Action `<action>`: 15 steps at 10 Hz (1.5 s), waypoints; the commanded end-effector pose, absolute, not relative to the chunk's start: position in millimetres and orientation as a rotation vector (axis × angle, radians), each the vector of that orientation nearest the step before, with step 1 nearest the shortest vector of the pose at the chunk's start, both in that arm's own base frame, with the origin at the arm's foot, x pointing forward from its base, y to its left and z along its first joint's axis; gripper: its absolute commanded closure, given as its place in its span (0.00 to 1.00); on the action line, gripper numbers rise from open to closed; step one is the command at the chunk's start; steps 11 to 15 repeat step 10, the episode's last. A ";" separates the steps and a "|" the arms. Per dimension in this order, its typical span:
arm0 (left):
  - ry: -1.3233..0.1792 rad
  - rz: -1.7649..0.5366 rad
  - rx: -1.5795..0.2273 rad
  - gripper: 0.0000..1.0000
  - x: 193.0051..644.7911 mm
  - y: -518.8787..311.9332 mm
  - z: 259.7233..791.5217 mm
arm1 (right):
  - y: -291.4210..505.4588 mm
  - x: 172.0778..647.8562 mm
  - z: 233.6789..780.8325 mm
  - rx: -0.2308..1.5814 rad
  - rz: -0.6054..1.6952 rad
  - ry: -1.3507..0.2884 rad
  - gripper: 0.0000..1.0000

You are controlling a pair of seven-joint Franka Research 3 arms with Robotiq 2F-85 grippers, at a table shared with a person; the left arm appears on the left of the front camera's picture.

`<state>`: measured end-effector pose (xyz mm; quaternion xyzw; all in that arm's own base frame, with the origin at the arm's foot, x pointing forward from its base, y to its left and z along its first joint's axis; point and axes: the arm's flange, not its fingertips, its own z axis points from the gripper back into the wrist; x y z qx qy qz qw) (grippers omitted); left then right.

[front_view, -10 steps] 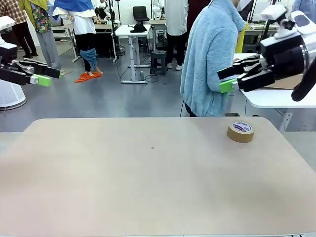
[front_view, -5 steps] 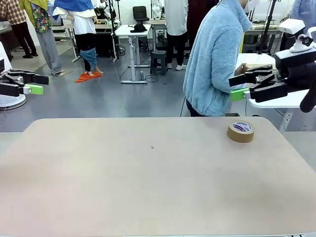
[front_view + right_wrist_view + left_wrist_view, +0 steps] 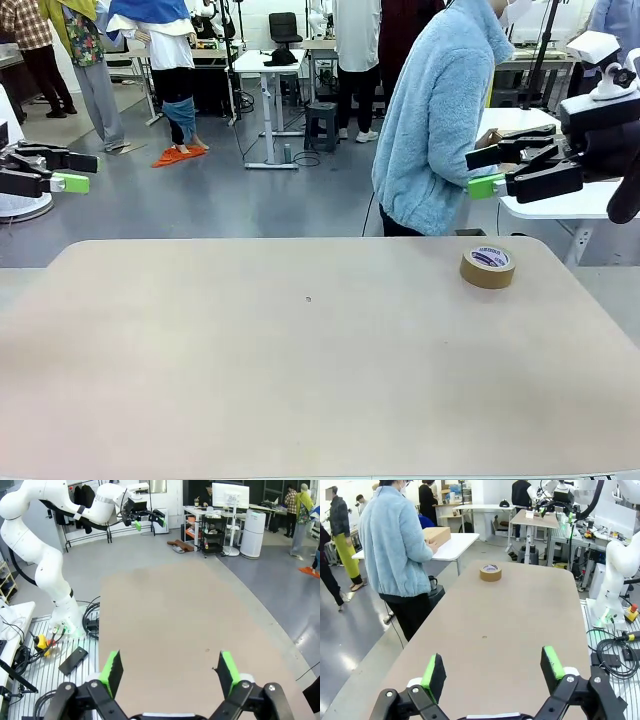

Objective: Wrap the clocks to prevent damage.
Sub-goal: After the human seals the box with tape, release both hands from the side flaps of the Package Box.

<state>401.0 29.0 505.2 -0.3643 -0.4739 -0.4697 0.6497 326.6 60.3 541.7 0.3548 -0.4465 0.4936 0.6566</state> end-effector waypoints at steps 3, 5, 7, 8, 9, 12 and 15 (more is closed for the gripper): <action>-1.081 -1.066 -0.842 0.00 400.2 31.3 505.3 | 59.5 328.5 539.8 0.820 1.119 -1.013 0.00; -1.081 -1.066 -0.842 0.00 400.2 31.3 505.3 | 59.5 328.5 539.8 0.820 1.119 -1.013 0.00; -1.081 -1.066 -0.842 0.00 400.2 31.3 505.3 | 59.5 328.5 539.8 0.820 1.119 -1.013 0.00; -1.081 -1.066 -0.842 0.00 400.2 31.3 505.3 | 59.5 328.5 539.8 0.820 1.119 -1.013 0.00; -1.081 -1.066 -0.842 0.00 400.2 31.3 505.3 | 59.5 328.5 539.8 0.820 1.119 -1.013 0.00; -1.081 -1.066 -0.842 0.00 400.2 31.3 505.3 | 59.5 328.5 539.8 0.820 1.119 -1.013 0.00; -1.081 -1.066 -0.842 0.00 400.2 31.3 505.3 | 59.5 328.5 539.8 0.820 1.119 -1.013 0.00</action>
